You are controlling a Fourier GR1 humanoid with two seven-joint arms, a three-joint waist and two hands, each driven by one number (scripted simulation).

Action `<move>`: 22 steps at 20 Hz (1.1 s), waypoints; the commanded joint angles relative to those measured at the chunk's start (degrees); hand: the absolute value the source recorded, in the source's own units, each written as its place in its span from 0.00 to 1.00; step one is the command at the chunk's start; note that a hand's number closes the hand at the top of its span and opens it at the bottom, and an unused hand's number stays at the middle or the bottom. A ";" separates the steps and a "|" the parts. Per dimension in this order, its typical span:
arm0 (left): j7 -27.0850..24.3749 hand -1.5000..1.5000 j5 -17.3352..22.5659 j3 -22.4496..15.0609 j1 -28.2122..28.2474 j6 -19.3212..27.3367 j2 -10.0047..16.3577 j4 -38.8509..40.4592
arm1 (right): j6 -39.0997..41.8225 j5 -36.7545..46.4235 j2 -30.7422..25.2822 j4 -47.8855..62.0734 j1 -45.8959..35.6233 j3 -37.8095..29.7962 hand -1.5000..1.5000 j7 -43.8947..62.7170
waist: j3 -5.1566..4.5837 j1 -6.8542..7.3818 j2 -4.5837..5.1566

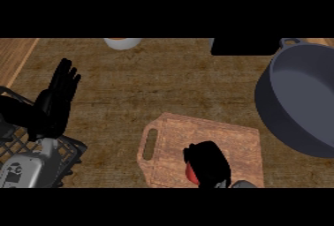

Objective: Pick the bell pepper from the cutting board and place it in the pot

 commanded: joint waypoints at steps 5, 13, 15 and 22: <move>0.20 0.50 -1.80 2.68 0.22 -1.17 2.04 -0.10 | -1.88 5.17 4.34 6.57 0.51 0.69 1.00 -4.62 | -0.01 0.36 0.04; -3.33 0.50 -1.73 2.11 5.25 -1.18 0.38 -0.55 | -6.49 -0.20 -3.21 -17.11 17.34 2.43 1.00 -8.62 | -0.02 -0.30 -0.13; -0.23 0.50 -1.10 3.68 3.06 -1.81 2.38 -0.79 | -6.91 -1.50 -10.28 -22.34 20.64 -0.33 1.00 -11.70 | -0.01 -0.37 -0.11; -0.57 0.50 -0.89 4.51 4.07 -1.23 3.01 -1.63 | -18.19 2.89 -6.01 -37.64 25.28 -3.80 1.00 -6.42 | 0.01 -0.91 -0.45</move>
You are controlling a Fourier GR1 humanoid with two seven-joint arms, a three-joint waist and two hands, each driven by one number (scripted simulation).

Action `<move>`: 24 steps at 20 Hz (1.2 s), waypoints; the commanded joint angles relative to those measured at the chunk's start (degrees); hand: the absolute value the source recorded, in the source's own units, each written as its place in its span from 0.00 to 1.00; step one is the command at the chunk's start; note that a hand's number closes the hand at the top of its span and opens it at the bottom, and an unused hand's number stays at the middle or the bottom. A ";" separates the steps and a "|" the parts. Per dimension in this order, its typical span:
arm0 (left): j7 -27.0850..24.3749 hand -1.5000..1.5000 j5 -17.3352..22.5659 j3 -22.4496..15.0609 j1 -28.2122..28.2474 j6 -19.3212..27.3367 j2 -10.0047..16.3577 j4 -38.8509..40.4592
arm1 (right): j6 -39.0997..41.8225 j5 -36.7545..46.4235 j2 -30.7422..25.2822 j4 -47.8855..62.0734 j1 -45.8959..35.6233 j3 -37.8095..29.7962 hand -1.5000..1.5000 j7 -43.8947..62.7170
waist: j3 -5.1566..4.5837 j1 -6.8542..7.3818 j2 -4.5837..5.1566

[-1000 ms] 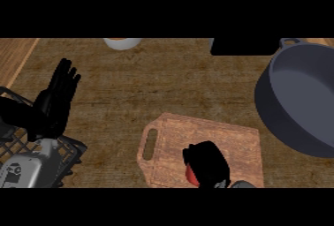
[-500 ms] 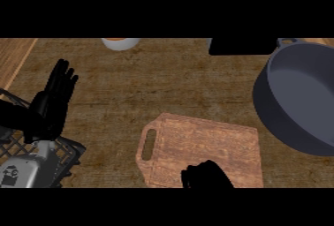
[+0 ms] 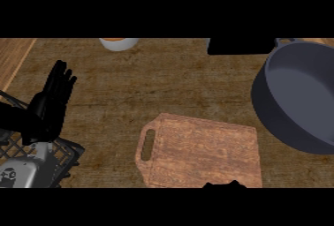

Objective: Pick the bell pepper from the cutting board and place it in the pot

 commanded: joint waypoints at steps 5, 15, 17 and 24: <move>-1.34 0.50 -0.66 3.33 1.91 -0.78 3.88 0.08 | -10.34 2.08 0.31 -18.32 3.39 -13.33 1.00 3.52 | -0.10 0.15 -0.14; 0.34 0.50 -0.03 3.42 -0.25 -0.32 3.40 1.18 | -12.10 -10.45 -2.57 -21.55 2.31 -35.46 1.00 2.44 | -0.08 0.50 0.15; -1.67 0.50 -1.95 1.84 -0.13 0.85 1.77 2.83 | -15.45 -11.88 -1.12 -15.61 2.74 -38.16 1.00 -1.65 | -0.03 0.53 0.27; 2.52 0.50 -0.78 2.31 -0.15 0.66 3.31 -1.23 | -11.29 -27.46 -2.56 -6.05 -2.91 -53.73 1.00 -6.14 | -0.02 1.21 0.16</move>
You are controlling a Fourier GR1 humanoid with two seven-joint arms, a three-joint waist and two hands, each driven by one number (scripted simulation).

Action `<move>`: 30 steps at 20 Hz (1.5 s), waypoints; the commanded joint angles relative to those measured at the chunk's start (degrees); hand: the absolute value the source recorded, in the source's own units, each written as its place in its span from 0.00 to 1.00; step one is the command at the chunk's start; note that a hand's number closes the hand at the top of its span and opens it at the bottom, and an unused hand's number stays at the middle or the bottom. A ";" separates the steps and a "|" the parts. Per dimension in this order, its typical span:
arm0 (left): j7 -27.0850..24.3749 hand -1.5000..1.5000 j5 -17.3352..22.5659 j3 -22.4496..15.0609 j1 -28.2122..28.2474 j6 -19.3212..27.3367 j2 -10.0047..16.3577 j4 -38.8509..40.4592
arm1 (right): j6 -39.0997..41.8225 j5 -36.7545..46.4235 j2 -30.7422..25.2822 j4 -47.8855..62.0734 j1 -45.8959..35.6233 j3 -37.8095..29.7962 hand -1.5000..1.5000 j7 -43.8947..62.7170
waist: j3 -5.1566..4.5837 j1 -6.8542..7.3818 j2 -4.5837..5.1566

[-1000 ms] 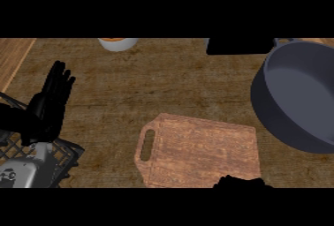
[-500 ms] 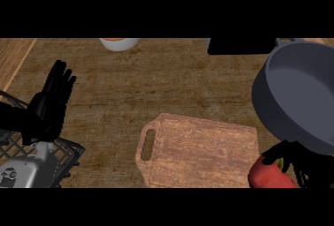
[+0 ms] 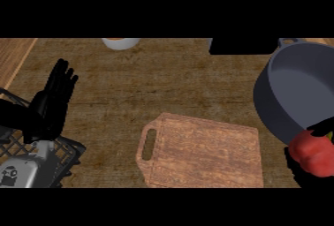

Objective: Pick the bell pepper from the cutting board and place it in the pot

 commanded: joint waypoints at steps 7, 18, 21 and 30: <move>-2.31 0.50 -0.79 2.42 0.29 -0.94 1.53 1.66 | 2.73 -20.04 -1.80 24.95 -12.92 -16.34 1.00 -12.43 | 0.00 1.39 0.07; -1.10 0.50 -1.10 2.46 -0.46 -1.05 2.29 0.98 | -9.37 4.45 -7.29 54.85 -20.02 -13.99 1.00 -27.60 | 0.00 1.80 0.11; -1.28 0.50 0.06 3.89 -3.15 -2.43 3.42 4.14 | -10.38 5.35 -7.73 67.13 -26.48 -13.99 1.00 -30.70 | 0.04 2.75 0.52; -0.91 0.50 -2.24 0.56 -2.01 -0.13 0.94 1.55 | 0.20 -5.36 -3.58 83.27 -33.57 -16.67 0.00 -37.75 | 0.09 2.77 0.39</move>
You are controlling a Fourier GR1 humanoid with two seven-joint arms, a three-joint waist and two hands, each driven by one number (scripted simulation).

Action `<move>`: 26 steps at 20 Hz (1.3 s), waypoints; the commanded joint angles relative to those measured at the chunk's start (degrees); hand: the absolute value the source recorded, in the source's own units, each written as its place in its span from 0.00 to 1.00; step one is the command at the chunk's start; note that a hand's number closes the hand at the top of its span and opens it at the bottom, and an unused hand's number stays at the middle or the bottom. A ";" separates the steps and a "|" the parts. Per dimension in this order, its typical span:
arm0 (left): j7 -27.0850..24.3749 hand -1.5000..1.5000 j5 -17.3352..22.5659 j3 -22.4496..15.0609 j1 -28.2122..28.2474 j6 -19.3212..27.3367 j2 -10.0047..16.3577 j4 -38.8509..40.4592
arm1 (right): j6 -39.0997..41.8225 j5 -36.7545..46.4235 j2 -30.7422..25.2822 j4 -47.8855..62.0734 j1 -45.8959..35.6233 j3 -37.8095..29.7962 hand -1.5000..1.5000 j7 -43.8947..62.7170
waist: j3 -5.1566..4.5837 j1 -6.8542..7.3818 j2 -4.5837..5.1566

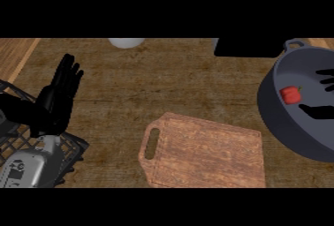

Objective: Pick the bell pepper from the cutting board and place it in the pot

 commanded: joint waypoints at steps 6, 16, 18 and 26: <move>1.20 0.50 -1.69 1.81 0.50 1.65 2.13 -0.50 | 9.02 -15.58 4.67 8.09 -5.24 -8.30 0.00 -11.77 | 1.06 0.27 0.17; -1.95 0.50 0.73 4.86 0.58 -1.36 3.83 3.83 | 23.43 -28.38 -7.02 20.07 -5.31 -20.89 0.00 -18.97 | 0.90 -0.82 0.34; -2.14 0.50 -0.06 2.79 6.02 -1.45 3.07 -1.39 | 24.80 -28.12 -7.87 23.41 -5.47 -20.46 0.00 -19.49 | 0.88 -0.17 0.15; -0.04 0.50 -1.79 1.56 2.79 0.98 1.26 -1.41 | 34.16 -27.30 -17.39 34.93 -2.76 -21.50 0.00 -29.89 | 1.00 0.13 0.41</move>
